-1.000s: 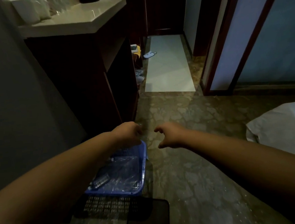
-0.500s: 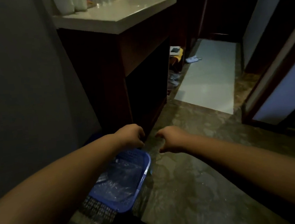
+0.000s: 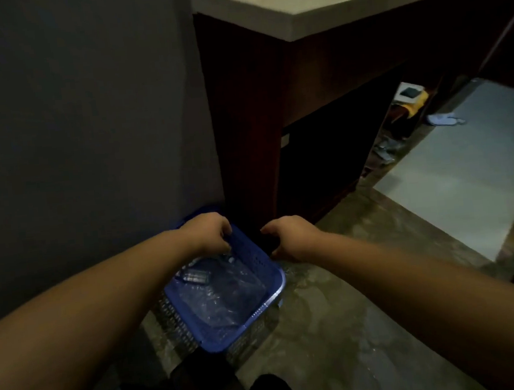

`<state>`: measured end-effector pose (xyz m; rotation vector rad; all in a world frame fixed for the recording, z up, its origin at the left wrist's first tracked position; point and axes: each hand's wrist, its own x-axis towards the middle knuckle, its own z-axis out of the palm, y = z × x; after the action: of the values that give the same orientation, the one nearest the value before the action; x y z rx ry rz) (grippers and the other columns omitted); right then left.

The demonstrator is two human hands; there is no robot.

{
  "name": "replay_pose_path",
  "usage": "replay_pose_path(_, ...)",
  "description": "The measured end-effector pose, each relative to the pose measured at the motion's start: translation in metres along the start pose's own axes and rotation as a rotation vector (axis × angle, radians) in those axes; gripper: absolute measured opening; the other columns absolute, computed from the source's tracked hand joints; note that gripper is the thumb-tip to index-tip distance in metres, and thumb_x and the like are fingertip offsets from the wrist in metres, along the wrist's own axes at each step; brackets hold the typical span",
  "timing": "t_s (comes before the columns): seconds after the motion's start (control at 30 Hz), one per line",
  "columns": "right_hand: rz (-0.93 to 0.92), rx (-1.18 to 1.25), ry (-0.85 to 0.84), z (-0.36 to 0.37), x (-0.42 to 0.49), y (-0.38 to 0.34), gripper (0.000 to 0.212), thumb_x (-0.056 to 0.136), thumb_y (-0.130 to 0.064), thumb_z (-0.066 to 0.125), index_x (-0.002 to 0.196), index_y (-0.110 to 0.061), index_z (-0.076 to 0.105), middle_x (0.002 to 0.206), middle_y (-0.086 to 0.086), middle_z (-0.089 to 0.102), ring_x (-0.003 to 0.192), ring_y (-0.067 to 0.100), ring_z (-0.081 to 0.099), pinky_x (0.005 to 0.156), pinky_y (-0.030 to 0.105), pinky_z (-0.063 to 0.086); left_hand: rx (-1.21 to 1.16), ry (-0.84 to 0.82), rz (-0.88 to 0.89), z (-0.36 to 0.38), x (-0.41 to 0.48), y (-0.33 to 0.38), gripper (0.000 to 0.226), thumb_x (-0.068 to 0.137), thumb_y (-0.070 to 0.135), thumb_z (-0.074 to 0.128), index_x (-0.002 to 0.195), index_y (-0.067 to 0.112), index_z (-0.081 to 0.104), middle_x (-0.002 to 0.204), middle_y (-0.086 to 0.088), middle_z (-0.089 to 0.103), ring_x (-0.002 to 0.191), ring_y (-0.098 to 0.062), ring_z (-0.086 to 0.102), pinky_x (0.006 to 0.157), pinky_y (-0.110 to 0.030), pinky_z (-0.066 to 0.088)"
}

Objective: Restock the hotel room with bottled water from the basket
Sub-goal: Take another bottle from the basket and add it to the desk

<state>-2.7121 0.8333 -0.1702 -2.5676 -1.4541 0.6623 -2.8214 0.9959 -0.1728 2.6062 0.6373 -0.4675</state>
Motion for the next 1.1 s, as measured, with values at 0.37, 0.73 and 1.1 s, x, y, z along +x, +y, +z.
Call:
replay_pose_path(0.37,-0.22,-0.179,-0.188,-0.017,0.131,-0.031,0.058,0.081,-0.021,0.067,0.135,-0.017,0.046,0.131,0.011,0.055,0.117,0.031,0.053,0.094,0.039,0.048,-0.084,0.074,-0.226,-0.043,0.049,-0.099,0.04,0.079,0.023,0.069,0.117,0.014,0.063,0.112,-0.006,0.065,0.096,-0.022,0.061,0.077,-0.028,0.048)
replay_pose_path(0.73,-0.366,-0.238,-0.323,-0.023,0.203,-0.035,0.06,0.084,-0.011,0.061,0.14,-0.016,0.039,0.138,0.011,0.049,0.122,0.031,0.049,0.098,0.039,0.046,-0.159,0.062,-0.337,-0.048,0.067,-0.114,0.04,0.081,0.023,0.068,0.12,0.013,0.061,0.119,-0.008,0.063,0.105,-0.024,0.06,0.09,-0.034,0.05)
replay_pose_path(1.1,-0.48,-0.19,-0.442,0.02,0.275,0.008,0.046,0.081,-0.018,0.064,0.125,-0.015,0.054,0.119,0.011,0.061,0.107,0.028,0.058,0.087,0.037,0.052,-0.24,0.102,-0.537,0.011,0.112,-0.11,0.035,0.081,0.021,0.062,0.116,0.014,0.063,0.116,-0.009,0.064,0.105,-0.026,0.06,0.087,-0.032,0.049)
